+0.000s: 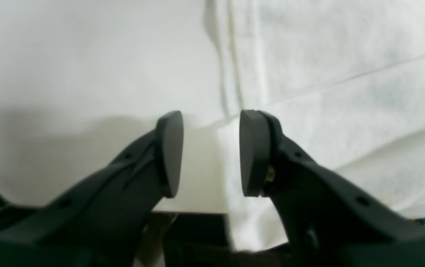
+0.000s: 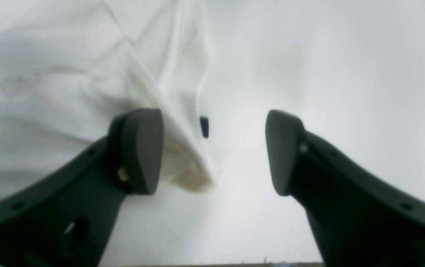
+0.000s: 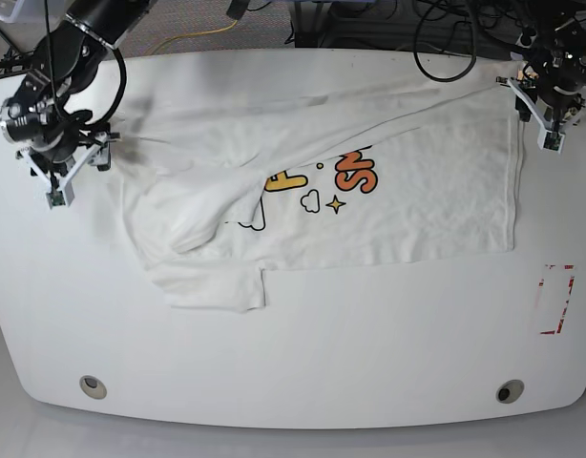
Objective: Fold the T-shirt properly
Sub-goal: 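Grasp the collar edge with both grippers and lift it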
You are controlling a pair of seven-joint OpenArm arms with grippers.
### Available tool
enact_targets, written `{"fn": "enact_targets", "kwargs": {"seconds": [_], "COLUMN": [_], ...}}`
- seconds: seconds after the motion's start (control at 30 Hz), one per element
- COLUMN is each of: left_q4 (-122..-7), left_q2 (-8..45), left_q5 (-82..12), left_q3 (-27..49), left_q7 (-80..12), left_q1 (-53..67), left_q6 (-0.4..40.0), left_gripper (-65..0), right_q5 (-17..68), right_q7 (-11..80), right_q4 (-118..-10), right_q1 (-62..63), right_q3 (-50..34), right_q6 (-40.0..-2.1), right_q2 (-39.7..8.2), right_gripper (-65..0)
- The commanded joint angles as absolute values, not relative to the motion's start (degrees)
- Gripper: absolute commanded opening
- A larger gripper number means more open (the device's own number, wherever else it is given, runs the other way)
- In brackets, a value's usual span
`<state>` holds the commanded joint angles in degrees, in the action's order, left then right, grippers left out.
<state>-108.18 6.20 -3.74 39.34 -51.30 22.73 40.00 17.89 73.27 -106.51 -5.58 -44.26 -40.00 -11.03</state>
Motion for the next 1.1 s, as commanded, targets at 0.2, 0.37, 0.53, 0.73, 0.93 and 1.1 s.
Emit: {"fn": "enact_targets", "kwargs": {"seconds": [0.2,0.37,0.53,0.73,0.93,1.1], "left_q4": [-103.9,-99.9,-96.6,-94.2,-94.2,-94.1], "left_q2": [6.2,6.2,6.2,7.8,9.0,12.2], "left_q5": [-3.7,-3.7,-3.7,-3.7,-3.7,-3.7], "left_q3": [37.9,38.0,38.3,38.4,38.5,39.3], "left_q7": [-51.3,-51.3,-51.2,-51.1,-51.1,-51.1], "left_q1": [22.5,22.5,22.6,22.5,22.8,23.4], "left_q6": [40.0,40.0,40.0,40.0,40.0,40.0], "left_gripper": [-41.5,-41.5,-41.7,-48.6,-53.5,-53.6], "right_q5": [18.7,18.7,18.8,18.7,18.9,22.7], "right_q7": [72.8,69.8,68.8,68.8,69.1,69.1], "right_q4": [-104.0,-97.5,-94.5,-94.0,-94.7,-101.3], "right_q1": [-8.7,-8.6,-7.1,-6.9,-8.9,-14.6], "right_q3": [-45.5,-45.2,-45.2,-45.1,-45.1,-45.1], "right_q6": [-40.0,-40.0,-40.0,-40.0,-40.0,-40.0], "right_q2": [-10.8,-10.5,-9.5,-9.1,-9.0,-9.1], "right_gripper": [-24.7,-24.9,-25.0,-44.1,-65.0,-65.0]}}
